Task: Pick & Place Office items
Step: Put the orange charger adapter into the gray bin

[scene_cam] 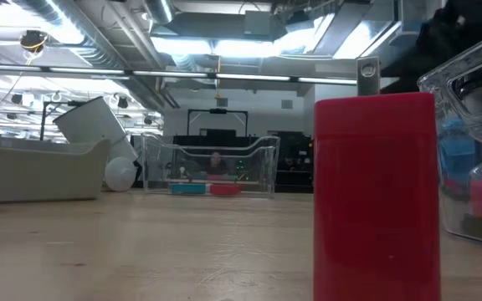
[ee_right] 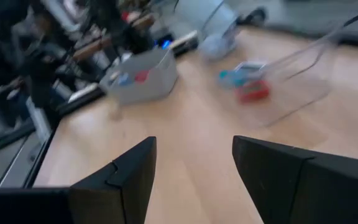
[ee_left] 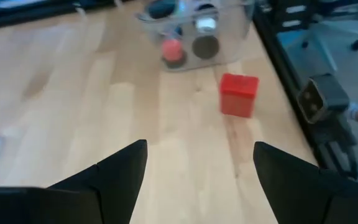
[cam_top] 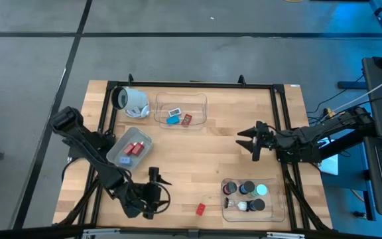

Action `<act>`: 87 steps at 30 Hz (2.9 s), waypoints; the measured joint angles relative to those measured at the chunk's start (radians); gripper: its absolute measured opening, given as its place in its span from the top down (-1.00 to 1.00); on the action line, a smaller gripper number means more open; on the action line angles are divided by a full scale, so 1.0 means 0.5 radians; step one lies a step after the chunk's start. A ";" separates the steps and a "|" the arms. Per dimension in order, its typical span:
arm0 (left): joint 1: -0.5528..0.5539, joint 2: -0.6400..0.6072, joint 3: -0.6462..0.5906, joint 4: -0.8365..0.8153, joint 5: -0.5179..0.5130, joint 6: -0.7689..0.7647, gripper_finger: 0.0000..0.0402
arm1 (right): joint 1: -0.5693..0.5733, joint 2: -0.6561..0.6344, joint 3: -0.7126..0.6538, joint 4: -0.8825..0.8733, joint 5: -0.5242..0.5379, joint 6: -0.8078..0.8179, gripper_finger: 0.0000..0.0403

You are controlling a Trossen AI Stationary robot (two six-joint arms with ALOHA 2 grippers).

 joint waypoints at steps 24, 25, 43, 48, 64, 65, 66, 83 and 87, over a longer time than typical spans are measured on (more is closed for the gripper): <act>0.442 -0.038 0.000 -0.316 -0.150 0.185 -0.45 | -0.002 0.599 0.038 0.812 -0.238 0.065 -0.09; 0.463 -0.038 0.000 -0.344 -0.147 0.147 -0.45 | -0.003 0.621 0.069 0.811 -0.280 0.068 -0.12; 0.615 -0.090 0.001 -0.864 -0.026 -0.444 -0.45 | 0.061 1.712 1.393 -0.097 -1.293 -0.683 -0.52; 0.563 -0.197 0.001 -1.107 -0.039 -0.684 -0.45 | 0.082 2.069 1.931 -0.943 -1.254 -0.639 -0.42; 0.259 -0.511 0.001 -1.475 -0.197 -1.051 -0.45 | 0.314 2.687 2.594 -1.281 -1.317 -0.817 -0.63; 0.246 -0.516 0.001 -1.476 -0.216 -1.051 -0.45 | 0.327 2.708 2.599 -1.261 -1.313 -0.870 -0.63; 0.233 -0.522 0.001 -1.475 -0.229 -1.052 -0.45 | 0.341 2.728 2.599 -1.256 -1.312 -0.913 -0.63; 0.207 -0.526 0.001 -1.481 -0.265 -1.117 -0.45 | 0.449 2.932 2.599 -1.053 -1.171 -1.334 -0.55; 0.207 -0.526 0.001 -1.484 -0.263 -1.117 -0.45 | 0.472 2.947 2.597 -1.043 -1.169 -1.418 -0.54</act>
